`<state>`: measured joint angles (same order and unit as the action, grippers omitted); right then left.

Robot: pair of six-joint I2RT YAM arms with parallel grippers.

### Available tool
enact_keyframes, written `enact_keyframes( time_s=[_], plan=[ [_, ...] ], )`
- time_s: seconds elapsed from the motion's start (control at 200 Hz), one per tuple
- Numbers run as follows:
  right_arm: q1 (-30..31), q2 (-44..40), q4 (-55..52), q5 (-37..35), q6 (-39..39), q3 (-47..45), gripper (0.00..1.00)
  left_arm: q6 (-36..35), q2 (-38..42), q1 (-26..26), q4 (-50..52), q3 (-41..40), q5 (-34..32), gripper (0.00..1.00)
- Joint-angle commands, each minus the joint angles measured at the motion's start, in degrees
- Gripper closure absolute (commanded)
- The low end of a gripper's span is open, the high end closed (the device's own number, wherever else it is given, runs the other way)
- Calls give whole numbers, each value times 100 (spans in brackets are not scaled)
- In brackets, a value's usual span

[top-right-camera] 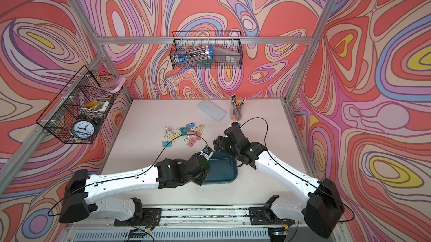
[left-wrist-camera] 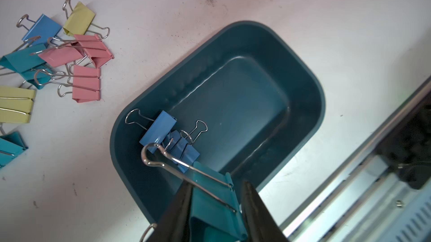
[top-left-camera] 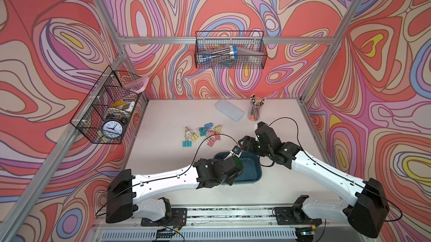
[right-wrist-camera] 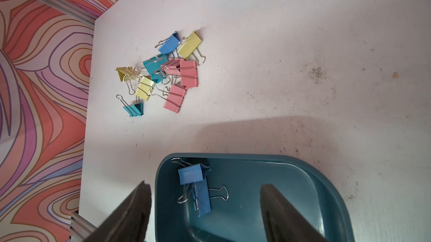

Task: Put the binder clips in the storage box
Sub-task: Place the binder clip in the storage box.

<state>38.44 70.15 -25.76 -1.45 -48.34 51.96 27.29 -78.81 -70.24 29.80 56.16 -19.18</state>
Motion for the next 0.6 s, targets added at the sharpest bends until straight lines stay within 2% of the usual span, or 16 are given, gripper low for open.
enact_keyframes(
  time_s=[0.0, 0.11, 0.275, 0.421, 0.531, 0.596],
  plan=[
    [-12, -180, -60, 12, -110, -189, 25, -647, -16, -102, -430, -404, -604, 78],
    [-12, -247, -67, -11, -131, -263, 25, -731, -16, -109, -798, -775, -531, 75],
    [-12, -141, 8, 89, -134, -252, 25, -692, -237, -109, -878, -866, -635, 70],
    [-12, 20, 15, 246, -50, -115, 25, -629, -241, -111, -1019, -931, -612, 57],
    [-12, 67, 90, 350, 90, 20, 25, -611, 50, -108, -1083, -966, -670, 50],
    [-12, 141, 177, 486, 179, 152, 25, -656, 324, -109, -1148, -984, -692, 42]
  ],
)
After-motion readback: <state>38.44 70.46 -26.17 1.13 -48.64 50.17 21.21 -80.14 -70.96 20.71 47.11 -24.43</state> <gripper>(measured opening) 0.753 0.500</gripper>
